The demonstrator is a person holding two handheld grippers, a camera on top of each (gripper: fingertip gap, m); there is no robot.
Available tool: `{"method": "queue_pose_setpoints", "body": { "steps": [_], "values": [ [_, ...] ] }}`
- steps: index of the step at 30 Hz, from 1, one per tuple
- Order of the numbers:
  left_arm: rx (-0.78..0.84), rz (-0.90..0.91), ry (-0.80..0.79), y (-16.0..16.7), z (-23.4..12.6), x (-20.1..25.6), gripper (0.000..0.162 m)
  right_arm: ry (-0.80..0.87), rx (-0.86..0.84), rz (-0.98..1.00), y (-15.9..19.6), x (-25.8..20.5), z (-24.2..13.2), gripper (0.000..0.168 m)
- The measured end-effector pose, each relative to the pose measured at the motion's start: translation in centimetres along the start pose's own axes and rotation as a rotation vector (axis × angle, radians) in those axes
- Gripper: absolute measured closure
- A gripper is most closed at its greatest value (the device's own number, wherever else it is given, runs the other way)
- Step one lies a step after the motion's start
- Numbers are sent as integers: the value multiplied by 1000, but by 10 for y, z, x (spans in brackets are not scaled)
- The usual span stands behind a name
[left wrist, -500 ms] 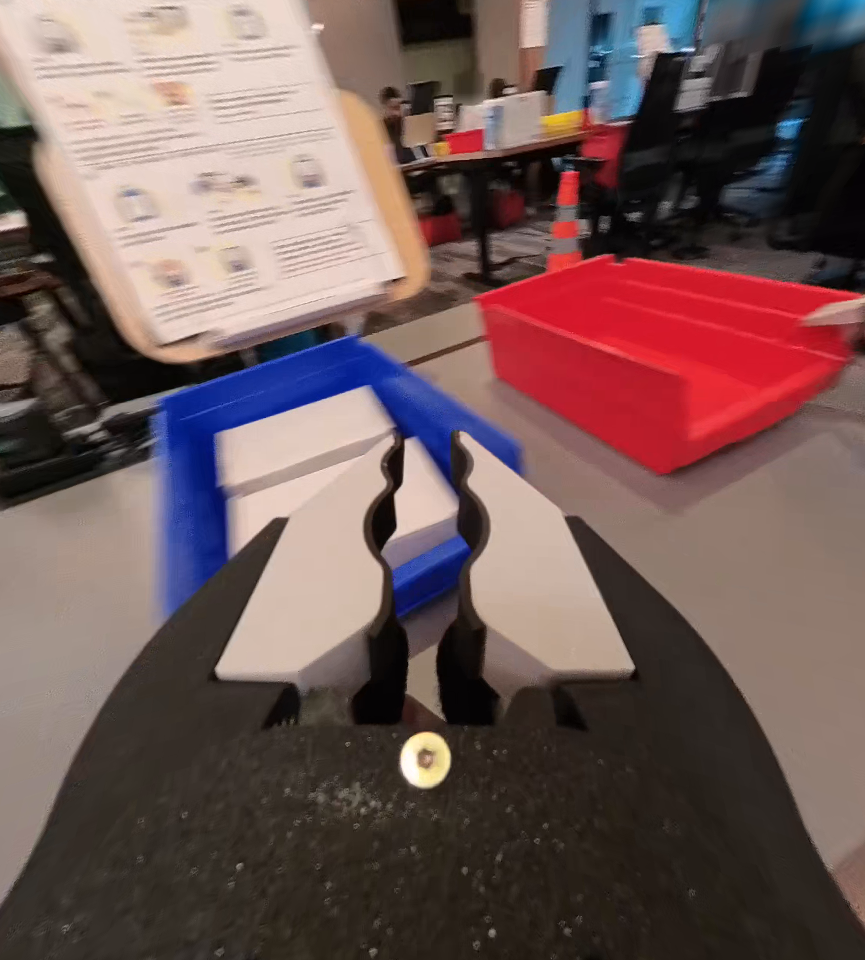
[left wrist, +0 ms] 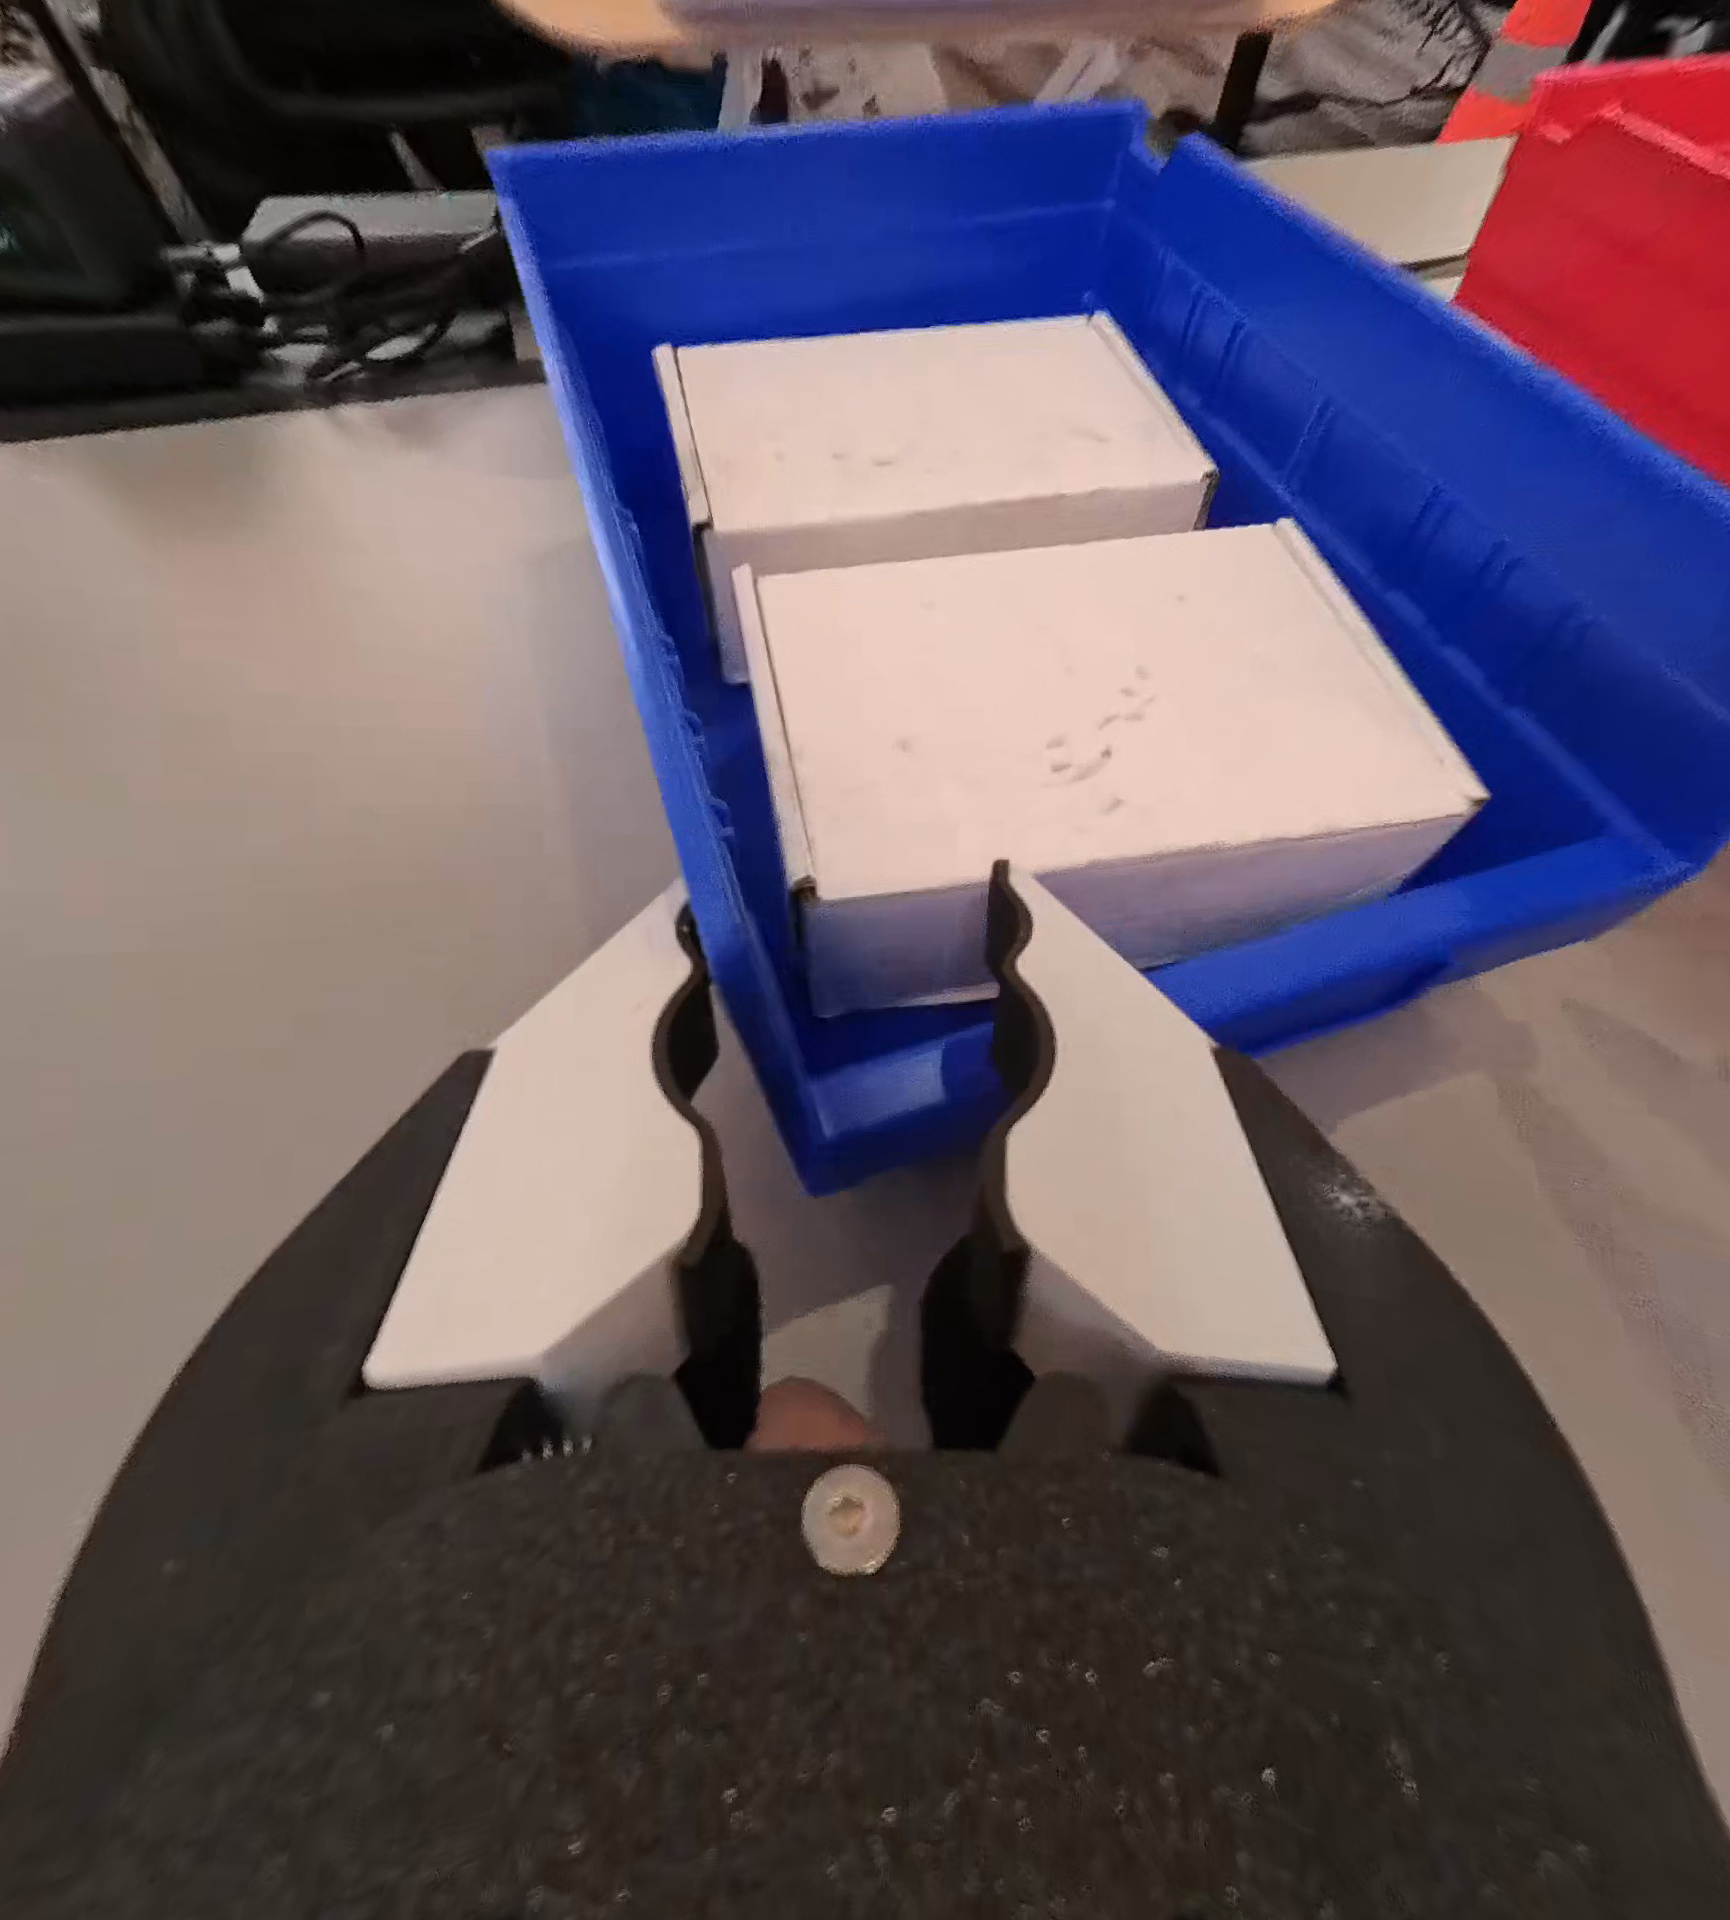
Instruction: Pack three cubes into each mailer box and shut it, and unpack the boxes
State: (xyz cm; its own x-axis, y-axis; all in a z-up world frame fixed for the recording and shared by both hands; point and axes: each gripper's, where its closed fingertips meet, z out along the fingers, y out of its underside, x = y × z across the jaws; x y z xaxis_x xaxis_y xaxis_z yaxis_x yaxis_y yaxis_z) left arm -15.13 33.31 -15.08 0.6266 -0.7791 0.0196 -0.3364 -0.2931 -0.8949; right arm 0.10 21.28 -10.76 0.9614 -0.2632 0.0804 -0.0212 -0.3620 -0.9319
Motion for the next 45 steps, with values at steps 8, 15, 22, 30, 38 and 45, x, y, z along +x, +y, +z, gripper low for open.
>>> {"method": "queue_pose_setpoints", "body": {
  "steps": [8, 15, 22, 30, 38, 45],
  "values": [
    [-22, -34, -55, -1, 17, -24, 152, 51, -118, 180, 29, -32, 66, 131],
    [8, -8, -163, -15, -1, -76, 162, 182, -84, 213, 9, -52, 69, 166],
    [33, -40, -215, -19, -43, -189, 162, 103, -28, 218, -41, -156, 99, 165],
    [10, -76, -206, 21, -47, -267, 161, 77, -94, 110, -25, -241, 141, 165],
    [49, -48, -253, 14, -67, -272, 146, -324, -92, 183, -29, -262, 124, 144],
    [298, -168, -211, -49, -128, -246, 136, -898, -43, 394, -58, -210, 14, 128]
  ]
}}
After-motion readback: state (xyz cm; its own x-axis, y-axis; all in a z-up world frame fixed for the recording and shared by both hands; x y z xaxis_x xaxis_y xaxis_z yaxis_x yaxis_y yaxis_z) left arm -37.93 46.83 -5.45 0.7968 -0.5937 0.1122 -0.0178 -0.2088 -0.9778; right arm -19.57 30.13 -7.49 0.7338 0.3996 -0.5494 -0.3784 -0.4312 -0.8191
